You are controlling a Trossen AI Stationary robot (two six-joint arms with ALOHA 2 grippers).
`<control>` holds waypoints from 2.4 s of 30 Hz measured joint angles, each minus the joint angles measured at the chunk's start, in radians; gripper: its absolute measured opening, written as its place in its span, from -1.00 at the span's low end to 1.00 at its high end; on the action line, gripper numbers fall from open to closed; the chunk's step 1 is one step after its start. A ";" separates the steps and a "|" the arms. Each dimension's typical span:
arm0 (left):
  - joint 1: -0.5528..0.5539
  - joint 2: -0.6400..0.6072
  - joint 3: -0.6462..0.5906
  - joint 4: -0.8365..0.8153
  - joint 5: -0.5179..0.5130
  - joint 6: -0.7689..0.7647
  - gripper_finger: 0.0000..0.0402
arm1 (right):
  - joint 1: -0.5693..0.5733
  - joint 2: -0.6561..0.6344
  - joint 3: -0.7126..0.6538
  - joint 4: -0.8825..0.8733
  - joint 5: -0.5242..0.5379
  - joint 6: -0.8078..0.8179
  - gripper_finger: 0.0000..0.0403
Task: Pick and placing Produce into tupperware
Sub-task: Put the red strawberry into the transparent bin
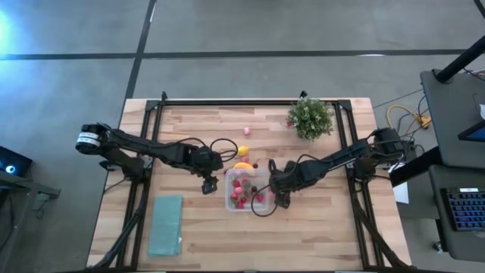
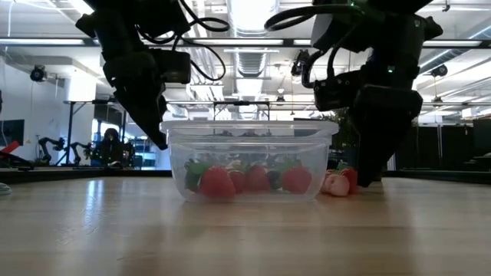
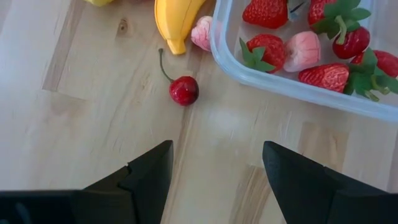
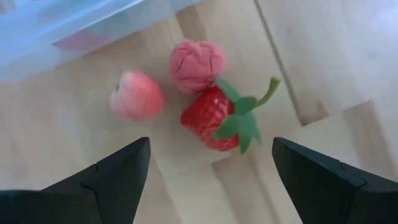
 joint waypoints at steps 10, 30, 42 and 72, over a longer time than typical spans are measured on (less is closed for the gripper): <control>0.000 0.000 0.000 0.002 0.000 -0.001 0.16 | -0.002 0.000 0.000 0.002 0.069 -0.164 0.63; 0.000 0.000 0.000 0.008 0.000 0.003 0.16 | -0.016 0.003 0.002 0.101 0.035 -0.154 0.15; 0.000 0.000 0.000 0.008 0.001 0.003 0.16 | -0.016 0.003 -0.045 0.107 0.035 -0.233 0.14; 0.000 0.001 0.000 0.025 -0.006 0.000 0.16 | -0.016 -0.009 -0.059 0.135 0.052 -0.105 -0.15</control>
